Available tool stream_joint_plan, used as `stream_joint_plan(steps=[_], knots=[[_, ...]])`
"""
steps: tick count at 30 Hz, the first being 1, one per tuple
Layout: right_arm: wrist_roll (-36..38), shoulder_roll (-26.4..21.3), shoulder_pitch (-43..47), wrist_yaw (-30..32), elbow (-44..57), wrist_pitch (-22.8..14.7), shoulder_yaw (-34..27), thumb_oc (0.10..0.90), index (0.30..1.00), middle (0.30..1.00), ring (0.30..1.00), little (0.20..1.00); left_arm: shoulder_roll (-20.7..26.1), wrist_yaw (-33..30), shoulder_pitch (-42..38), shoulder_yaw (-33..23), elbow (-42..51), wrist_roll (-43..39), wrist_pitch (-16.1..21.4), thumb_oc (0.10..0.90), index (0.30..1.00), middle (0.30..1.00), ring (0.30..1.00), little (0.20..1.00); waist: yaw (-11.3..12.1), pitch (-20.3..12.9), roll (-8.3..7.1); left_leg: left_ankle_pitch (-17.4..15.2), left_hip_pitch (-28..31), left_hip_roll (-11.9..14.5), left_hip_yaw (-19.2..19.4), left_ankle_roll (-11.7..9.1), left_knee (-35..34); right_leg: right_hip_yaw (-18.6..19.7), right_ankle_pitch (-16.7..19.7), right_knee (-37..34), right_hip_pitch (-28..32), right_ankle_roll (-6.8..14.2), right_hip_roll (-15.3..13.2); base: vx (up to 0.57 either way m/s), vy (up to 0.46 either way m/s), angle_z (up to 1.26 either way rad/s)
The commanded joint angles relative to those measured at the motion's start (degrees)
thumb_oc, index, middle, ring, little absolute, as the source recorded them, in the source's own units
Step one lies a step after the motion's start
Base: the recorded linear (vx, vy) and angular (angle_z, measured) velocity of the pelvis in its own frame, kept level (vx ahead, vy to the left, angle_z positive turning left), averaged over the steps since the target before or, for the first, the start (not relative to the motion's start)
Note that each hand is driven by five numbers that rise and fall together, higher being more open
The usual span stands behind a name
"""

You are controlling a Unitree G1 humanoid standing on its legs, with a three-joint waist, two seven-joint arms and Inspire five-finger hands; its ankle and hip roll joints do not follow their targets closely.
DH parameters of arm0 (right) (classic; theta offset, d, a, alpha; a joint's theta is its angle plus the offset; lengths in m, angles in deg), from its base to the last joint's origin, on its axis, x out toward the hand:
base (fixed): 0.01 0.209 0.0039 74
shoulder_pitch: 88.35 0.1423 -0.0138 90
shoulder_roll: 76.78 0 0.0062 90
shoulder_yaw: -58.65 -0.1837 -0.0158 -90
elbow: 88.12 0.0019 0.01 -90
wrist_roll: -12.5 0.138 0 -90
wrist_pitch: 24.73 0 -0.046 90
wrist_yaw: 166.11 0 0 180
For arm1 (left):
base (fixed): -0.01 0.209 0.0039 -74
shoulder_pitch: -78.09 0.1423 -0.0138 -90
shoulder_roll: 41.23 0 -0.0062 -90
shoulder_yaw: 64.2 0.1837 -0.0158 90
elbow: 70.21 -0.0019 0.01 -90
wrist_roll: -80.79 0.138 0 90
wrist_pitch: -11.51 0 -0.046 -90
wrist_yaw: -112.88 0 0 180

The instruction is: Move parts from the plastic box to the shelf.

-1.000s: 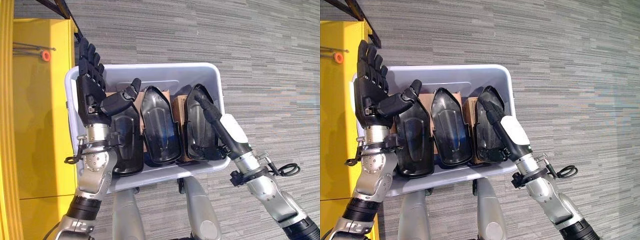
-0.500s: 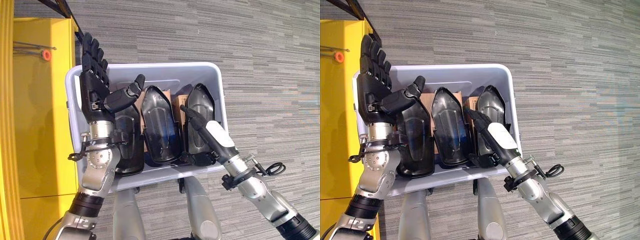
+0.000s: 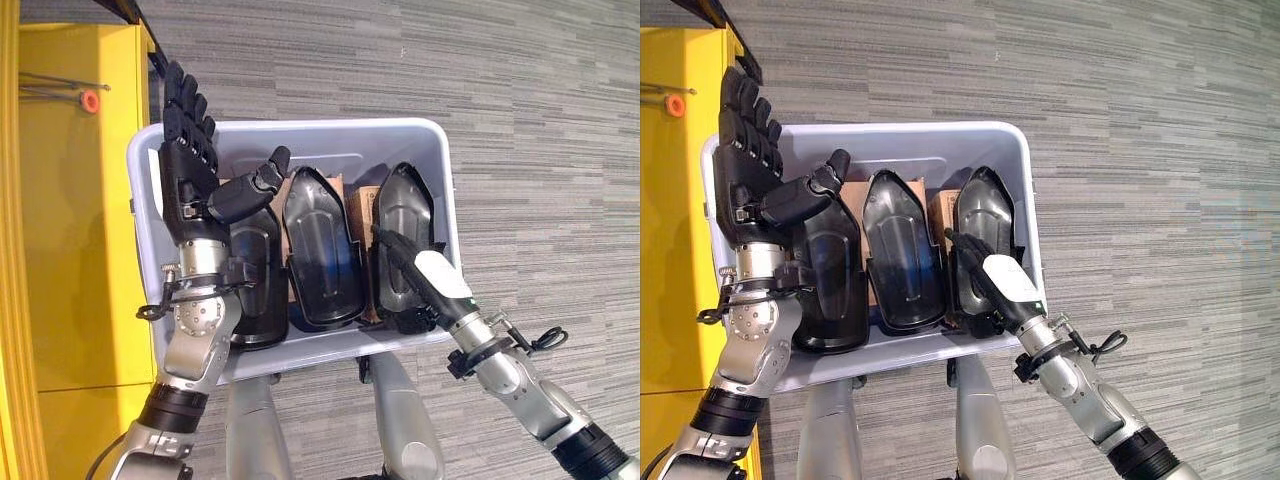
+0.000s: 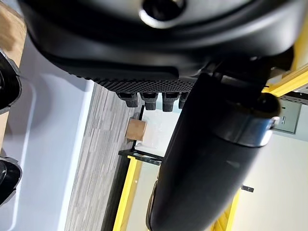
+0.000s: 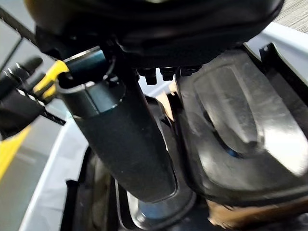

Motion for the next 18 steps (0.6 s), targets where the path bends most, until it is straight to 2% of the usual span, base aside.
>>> stream_joint_plan(steps=[1, 18], knots=[[-2.50, -0.01, 1.26, 4.46, 0.91, -2.07, -0.08, 0.900, 1.000, 1.000, 1.000, 1.000, -1.01, 0.19, -4.11, 1.63, 5.90, 4.22, 7.20, 0.900, 1.000, 1.000, 1.000, 1.000, 0.49, -4.42, 2.15, -3.27, -0.78, 3.30, -3.60, -1.70, 3.08, -1.48, 3.12, -1.48, 2.67, 0.73, -3.57, 0.00, 0.000, 0.00], [-6.67, 1.29, 3.72, 6.64, -4.22, -0.67, 1.33, 0.900, 1.000, 1.000, 1.000, 1.000, -1.35, -0.06, -5.08, 2.16, 5.91, 4.06, 7.30, 0.900, 1.000, 1.000, 1.000, 1.000, 0.74, -4.28, 2.59, -2.84, -2.55, 3.04, -4.08, -1.83, 3.21, -2.00, 2.96, -0.74, 1.12, 0.64, -3.60, 0.00, 0.000, 0.00]])
